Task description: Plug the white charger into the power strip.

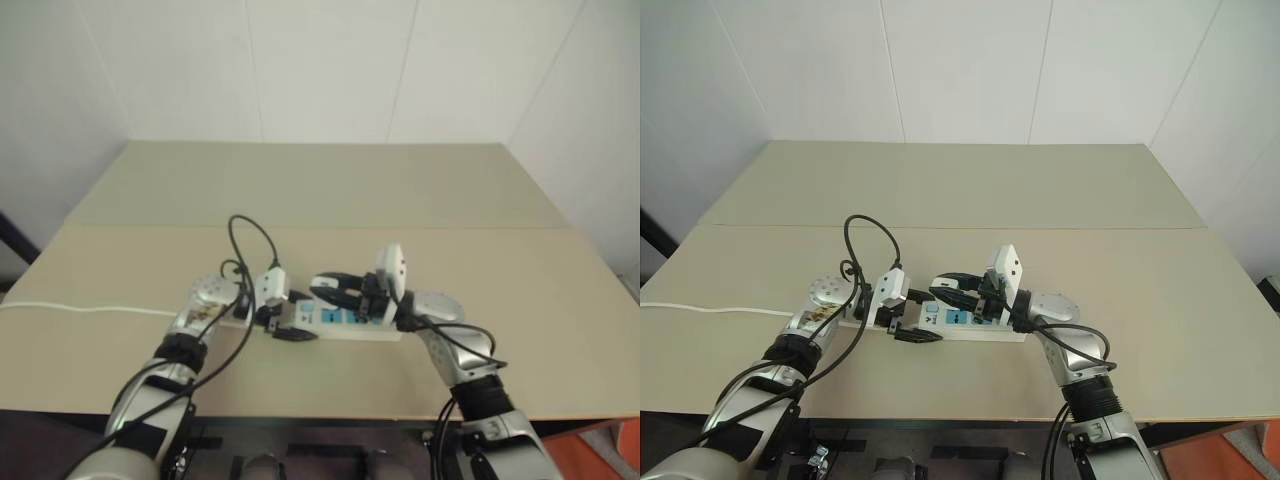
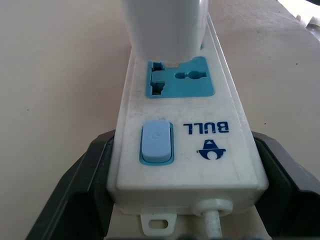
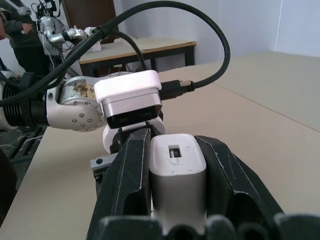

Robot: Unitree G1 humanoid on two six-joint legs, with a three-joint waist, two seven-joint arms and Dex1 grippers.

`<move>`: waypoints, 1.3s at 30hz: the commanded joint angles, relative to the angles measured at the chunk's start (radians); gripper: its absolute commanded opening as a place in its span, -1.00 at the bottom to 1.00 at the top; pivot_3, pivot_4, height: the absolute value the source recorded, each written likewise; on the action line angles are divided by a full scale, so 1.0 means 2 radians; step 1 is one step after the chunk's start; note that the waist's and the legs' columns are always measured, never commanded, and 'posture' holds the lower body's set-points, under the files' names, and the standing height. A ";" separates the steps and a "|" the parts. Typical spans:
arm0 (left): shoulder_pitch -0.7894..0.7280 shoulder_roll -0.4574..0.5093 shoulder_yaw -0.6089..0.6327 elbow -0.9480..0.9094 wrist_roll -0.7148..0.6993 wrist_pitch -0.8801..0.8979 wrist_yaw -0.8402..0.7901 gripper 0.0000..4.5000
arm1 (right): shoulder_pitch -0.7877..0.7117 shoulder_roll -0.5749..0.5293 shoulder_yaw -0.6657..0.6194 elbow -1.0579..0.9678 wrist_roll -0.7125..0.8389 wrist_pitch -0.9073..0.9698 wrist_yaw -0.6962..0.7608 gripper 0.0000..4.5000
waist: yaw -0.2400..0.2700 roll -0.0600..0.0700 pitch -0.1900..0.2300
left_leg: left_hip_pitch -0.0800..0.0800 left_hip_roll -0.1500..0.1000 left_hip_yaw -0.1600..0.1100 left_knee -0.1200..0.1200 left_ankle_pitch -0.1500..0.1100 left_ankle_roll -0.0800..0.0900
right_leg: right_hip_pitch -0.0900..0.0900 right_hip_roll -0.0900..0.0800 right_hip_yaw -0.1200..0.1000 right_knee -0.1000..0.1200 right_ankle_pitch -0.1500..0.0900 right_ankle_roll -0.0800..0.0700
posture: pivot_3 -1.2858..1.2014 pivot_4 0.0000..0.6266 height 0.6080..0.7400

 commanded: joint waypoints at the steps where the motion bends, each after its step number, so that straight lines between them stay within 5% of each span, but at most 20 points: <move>1: 0.010 0.005 -0.010 -0.010 0.009 0.006 -0.008 0.47 | -0.011 -0.001 -0.003 -0.005 -0.001 -0.024 0.013 -0.46 | -0.001 0.000 0.000 | 0.000 0.000 0.000 0.000 0.000 0.000 | 0.000 0.000 0.000 0.000 0.000 0.000 | 0.03 -0.52 1.00; 39: 0.032 0.014 -0.011 -0.048 0.003 0.026 -0.011 0.47 | -0.033 -0.002 0.000 0.090 -0.027 -0.073 0.044 -0.46 | -0.002 0.000 0.000 | 0.000 0.000 0.000 0.000 0.000 0.000 | 0.000 0.000 0.000 0.000 0.000 0.000 | 0.03 -0.52 1.00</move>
